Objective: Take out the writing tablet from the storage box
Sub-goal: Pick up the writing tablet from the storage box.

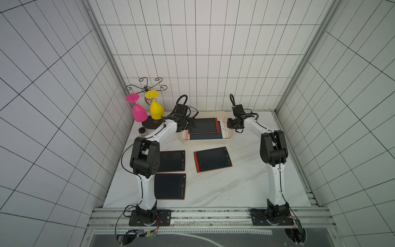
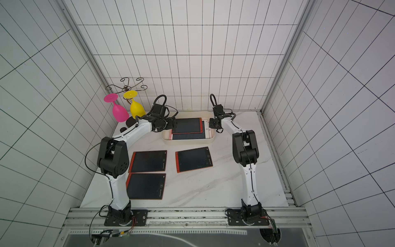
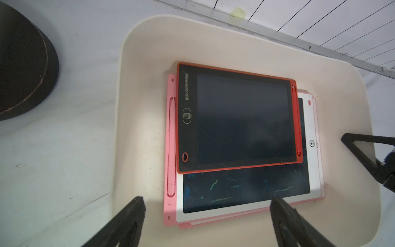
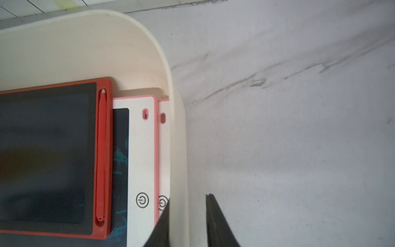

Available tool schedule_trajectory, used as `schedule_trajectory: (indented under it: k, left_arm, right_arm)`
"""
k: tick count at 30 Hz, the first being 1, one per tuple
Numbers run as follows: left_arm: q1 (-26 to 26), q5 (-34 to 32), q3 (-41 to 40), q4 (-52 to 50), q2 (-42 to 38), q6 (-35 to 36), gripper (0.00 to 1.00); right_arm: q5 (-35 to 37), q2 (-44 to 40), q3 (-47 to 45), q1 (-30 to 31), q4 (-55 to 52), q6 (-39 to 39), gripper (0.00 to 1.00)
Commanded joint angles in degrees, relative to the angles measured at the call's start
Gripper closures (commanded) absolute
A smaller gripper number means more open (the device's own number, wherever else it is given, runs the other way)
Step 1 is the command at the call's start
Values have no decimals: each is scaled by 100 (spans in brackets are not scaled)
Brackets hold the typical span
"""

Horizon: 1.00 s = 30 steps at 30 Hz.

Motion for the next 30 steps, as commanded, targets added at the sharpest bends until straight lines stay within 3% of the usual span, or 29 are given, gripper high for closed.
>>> schedule_trajectory:
  k: [1, 5, 8, 30]
  left_arm:
    - [-22, -80, 267, 42, 178, -102, 8]
    - [-26, -123, 405, -31, 400, -89, 8]
    - [-26, -144, 537, -148, 585, -95, 8]
    - [-167, -233, 1241, 267, 1664, 28, 8]
  right_arm:
    - [224, 22, 420, -53, -44, -116, 79]
    - [126, 30, 447, -53, -17, -90, 96]
    - [58, 21, 420, -53, -8, -30, 100]
    - [-221, -216, 17, -26, 332, 121, 100]
